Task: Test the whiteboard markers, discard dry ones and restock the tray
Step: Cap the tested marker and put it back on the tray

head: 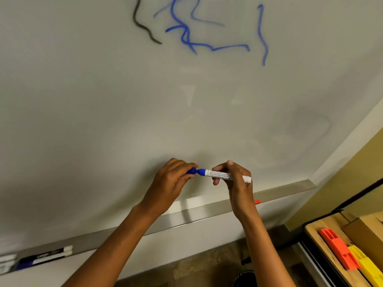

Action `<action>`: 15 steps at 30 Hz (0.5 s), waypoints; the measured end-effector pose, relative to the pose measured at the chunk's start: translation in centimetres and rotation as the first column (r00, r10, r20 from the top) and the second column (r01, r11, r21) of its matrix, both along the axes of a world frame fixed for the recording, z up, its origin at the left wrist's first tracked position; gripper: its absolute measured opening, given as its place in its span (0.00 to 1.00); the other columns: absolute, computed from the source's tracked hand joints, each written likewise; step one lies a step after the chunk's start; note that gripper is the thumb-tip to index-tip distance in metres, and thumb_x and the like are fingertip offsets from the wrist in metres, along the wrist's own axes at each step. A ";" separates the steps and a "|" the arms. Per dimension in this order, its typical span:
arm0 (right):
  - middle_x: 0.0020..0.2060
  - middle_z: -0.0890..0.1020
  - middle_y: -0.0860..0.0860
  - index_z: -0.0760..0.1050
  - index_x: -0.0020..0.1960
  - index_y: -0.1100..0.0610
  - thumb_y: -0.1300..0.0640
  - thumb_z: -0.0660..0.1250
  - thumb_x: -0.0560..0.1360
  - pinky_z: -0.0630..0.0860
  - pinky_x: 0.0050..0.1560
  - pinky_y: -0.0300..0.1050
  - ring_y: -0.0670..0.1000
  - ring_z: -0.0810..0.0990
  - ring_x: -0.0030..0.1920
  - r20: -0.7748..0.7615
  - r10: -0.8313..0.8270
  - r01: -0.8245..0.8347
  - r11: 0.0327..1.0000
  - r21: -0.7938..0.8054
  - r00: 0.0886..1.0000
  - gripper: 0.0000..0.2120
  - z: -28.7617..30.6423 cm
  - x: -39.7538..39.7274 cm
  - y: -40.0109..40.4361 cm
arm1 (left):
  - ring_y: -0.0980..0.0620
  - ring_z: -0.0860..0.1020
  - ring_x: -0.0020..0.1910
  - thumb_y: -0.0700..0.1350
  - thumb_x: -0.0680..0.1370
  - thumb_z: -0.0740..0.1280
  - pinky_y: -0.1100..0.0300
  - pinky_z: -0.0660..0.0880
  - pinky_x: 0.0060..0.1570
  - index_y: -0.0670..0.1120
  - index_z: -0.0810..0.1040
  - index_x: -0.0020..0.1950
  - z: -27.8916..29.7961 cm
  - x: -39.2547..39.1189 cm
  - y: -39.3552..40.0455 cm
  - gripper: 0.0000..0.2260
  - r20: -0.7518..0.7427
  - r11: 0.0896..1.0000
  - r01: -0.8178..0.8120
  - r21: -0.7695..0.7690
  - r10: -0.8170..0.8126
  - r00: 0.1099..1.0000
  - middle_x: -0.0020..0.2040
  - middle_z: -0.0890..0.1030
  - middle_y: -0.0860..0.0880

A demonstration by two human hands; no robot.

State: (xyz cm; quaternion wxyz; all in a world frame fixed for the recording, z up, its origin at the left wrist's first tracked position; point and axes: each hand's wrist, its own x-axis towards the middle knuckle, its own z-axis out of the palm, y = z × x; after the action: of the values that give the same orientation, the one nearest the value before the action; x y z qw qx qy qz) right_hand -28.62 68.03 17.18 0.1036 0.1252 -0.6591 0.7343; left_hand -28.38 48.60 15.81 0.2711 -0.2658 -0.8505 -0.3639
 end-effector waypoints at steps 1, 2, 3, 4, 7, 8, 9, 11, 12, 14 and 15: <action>0.31 0.80 0.59 0.83 0.38 0.55 0.53 0.55 0.81 0.74 0.50 0.59 0.57 0.79 0.38 0.021 0.030 -0.030 1.000 -0.004 0.999 0.22 -0.5 0.0 -0.7 | 0.52 0.76 0.44 0.46 0.80 0.65 0.54 0.76 0.45 0.45 0.80 0.59 -0.3 0.4 -0.6 0.10 0.055 1.000 0.021 -0.008 -0.020 0.998 0.45 0.79 0.50; 0.32 0.79 0.62 0.83 0.37 0.58 0.54 0.55 0.81 0.74 0.48 0.57 0.56 0.78 0.37 0.048 0.054 -0.053 0.998 -0.018 0.997 0.22 -1.1 -0.1 -1.5 | 0.53 0.75 0.42 0.44 0.80 0.66 0.55 0.75 0.42 0.46 0.80 0.58 -0.5 0.8 -1.2 0.09 0.114 0.999 0.036 -0.003 -0.036 0.993 0.43 0.78 0.51; 0.32 0.77 0.65 0.82 0.37 0.61 0.54 0.55 0.80 0.74 0.46 0.55 0.55 0.77 0.36 0.076 0.072 -0.069 0.997 -0.040 0.995 0.22 -1.5 -0.1 -2.1 | 0.54 0.75 0.40 0.43 0.80 0.66 0.55 0.74 0.41 0.46 0.80 0.58 -0.7 1.2 -1.7 0.09 0.166 0.999 0.044 0.014 -0.046 0.985 0.42 0.77 0.51; 0.32 0.76 0.67 0.80 0.37 0.64 0.54 0.55 0.80 0.74 0.45 0.52 0.55 0.76 0.35 0.104 0.095 -0.088 0.994 -0.065 0.990 0.22 -2.0 -0.1 -2.9 | 0.54 0.75 0.39 0.42 0.80 0.67 0.57 0.74 0.41 0.46 0.80 0.58 -1.0 1.7 -2.3 0.08 0.211 0.999 0.040 0.034 -0.046 0.976 0.42 0.77 0.51; 0.30 0.75 0.63 0.79 0.38 0.67 0.54 0.56 0.79 0.75 0.41 0.45 0.53 0.76 0.33 0.183 0.201 -0.183 0.977 -0.108 0.962 0.22 -3.2 0.2 -5.8 | 0.52 0.77 0.40 0.46 0.79 0.68 0.59 0.74 0.41 0.48 0.80 0.55 -1.9 3.4 -3.8 0.06 0.336 0.991 0.026 0.131 -0.069 0.939 0.42 0.79 0.53; 0.29 0.76 0.60 0.79 0.37 0.65 0.54 0.56 0.79 0.75 0.39 0.43 0.52 0.76 0.33 0.207 0.233 -0.212 0.970 -0.122 0.950 0.21 -3.6 0.4 -6.8 | 0.50 0.78 0.41 0.50 0.78 0.69 0.55 0.76 0.41 0.50 0.80 0.54 -2.2 3.9 -4.1 0.07 0.383 0.986 0.016 0.167 -0.080 0.920 0.42 0.80 0.53; 0.29 0.76 0.58 0.79 0.35 0.62 0.55 0.57 0.79 0.75 0.38 0.41 0.51 0.76 0.32 0.239 0.263 -0.233 0.961 -0.147 0.935 0.20 -4.0 0.7 -8.0 | 0.49 0.78 0.40 0.53 0.77 0.69 0.51 0.77 0.42 0.51 0.80 0.53 -2.5 4.4 -4.7 0.09 0.423 0.981 -0.014 0.196 -0.072 0.904 0.42 0.81 0.52; 0.28 0.76 0.55 0.78 0.32 0.57 0.58 0.56 0.82 0.73 0.36 0.40 0.49 0.74 0.30 0.295 0.310 -0.262 0.946 -0.189 0.904 0.23 -4.8 1.5 -10.3 | 0.47 0.78 0.39 0.55 0.77 0.69 0.45 0.77 0.40 0.51 0.80 0.51 -3.5 5.4 -6.1 0.09 0.473 0.969 -0.093 0.229 -0.028 0.880 0.41 0.80 0.50; 0.28 0.75 0.55 0.78 0.31 0.57 0.60 0.54 0.83 0.73 0.36 0.40 0.49 0.73 0.30 0.313 0.332 -0.280 0.939 -0.201 0.890 0.24 -5.3 1.8 -11.4 | 0.47 0.78 0.38 0.54 0.77 0.69 0.44 0.77 0.40 0.50 0.79 0.50 -4.0 5.8 -7.0 0.08 0.491 0.963 -0.126 0.237 -0.007 0.871 0.40 0.80 0.49; 0.29 0.76 0.56 0.78 0.32 0.57 0.61 0.53 0.83 0.72 0.36 0.42 0.49 0.72 0.30 0.338 0.372 -0.317 0.925 -0.209 0.864 0.25 -6.2 2.4 -13.2 | 0.47 0.78 0.38 0.52 0.78 0.68 0.44 0.78 0.40 0.49 0.77 0.48 -4.9 6.9 -8.7 0.07 0.518 0.961 -0.162 0.224 0.024 0.855 0.40 0.79 0.48; 0.30 0.77 0.56 0.78 0.32 0.57 0.61 0.52 0.83 0.72 0.36 0.42 0.49 0.73 0.31 0.345 0.392 -0.337 0.918 -0.209 0.853 0.25 -6.7 2.6 -14.1 | 0.47 0.78 0.38 0.51 0.78 0.68 0.44 0.79 0.40 0.49 0.76 0.48 -5.3 7.5 -9.6 0.07 0.527 0.962 -0.172 0.211 0.036 0.849 0.40 0.79 0.48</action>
State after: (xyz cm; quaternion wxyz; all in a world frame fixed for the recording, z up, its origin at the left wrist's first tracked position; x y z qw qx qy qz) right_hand -25.99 53.89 10.51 -0.1586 0.0960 -0.5773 0.7952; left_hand -20.90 38.96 10.51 0.0830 -0.0750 -0.8522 -0.5110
